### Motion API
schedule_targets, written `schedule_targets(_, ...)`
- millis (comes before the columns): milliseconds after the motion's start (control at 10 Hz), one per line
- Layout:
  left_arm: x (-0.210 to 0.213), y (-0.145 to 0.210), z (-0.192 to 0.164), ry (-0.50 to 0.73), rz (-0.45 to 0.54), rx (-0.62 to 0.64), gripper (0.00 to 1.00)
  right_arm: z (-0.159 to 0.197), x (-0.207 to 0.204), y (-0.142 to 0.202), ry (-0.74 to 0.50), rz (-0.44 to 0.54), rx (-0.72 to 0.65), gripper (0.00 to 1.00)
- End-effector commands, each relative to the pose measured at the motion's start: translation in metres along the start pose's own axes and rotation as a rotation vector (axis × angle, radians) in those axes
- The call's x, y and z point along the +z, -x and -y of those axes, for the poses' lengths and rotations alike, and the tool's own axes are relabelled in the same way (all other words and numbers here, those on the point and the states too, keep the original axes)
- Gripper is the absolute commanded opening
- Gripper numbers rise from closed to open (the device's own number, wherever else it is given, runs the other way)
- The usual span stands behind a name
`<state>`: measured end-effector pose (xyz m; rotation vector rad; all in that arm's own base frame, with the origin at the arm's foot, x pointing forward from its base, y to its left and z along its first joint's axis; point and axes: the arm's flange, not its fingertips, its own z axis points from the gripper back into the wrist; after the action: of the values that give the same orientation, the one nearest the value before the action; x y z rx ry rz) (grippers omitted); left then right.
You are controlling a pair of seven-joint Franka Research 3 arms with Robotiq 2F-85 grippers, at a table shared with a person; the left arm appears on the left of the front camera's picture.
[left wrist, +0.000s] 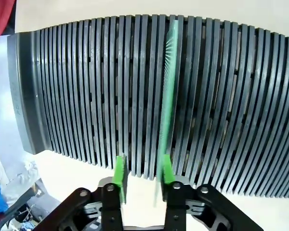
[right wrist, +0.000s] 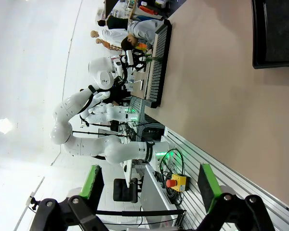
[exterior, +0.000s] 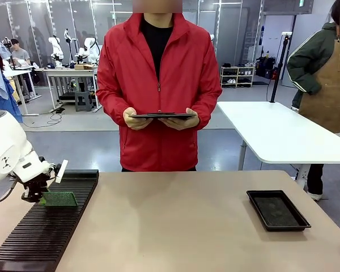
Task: Inspect the PCB.
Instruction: Pick up the Blank PCB and present it to the human.
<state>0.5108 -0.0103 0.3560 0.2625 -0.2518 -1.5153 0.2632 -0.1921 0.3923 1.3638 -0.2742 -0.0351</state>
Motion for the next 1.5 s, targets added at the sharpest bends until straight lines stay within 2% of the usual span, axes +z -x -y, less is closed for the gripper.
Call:
schedule_targets(0, -0.002, -0.003, -0.005, -0.014, -0.021, 0.009, 0.0, -0.001, 0.001, 0.0, -0.002, 0.002, 0.001, 1.0)
schedule_targets(400, -0.001, 0.0, -0.002, 0.02, -0.009, 0.004, 0.0, -0.001, 0.001, 0.0, -0.002, 0.002, 0.001, 1.0)
schedule_targets(800, 0.049, 0.008, -0.004, 0.049, 0.014, 0.031, 0.02, -0.001, 0.001, 0.0, -0.002, 0.002, 0.001, 1.0)
schedule_targets(1100, 0.086, 0.019, -0.002, 0.033, 0.121, 0.117, 0.02, -0.001, 0.001, 0.0, -0.002, 0.002, 0.001, 1.0)
schedule_targets(1400, 0.093, 0.031, 0.008, 0.06, 0.21, 0.202, 0.02, -0.001, 0.001, 0.0, -0.002, 0.002, 0.001, 1.0)
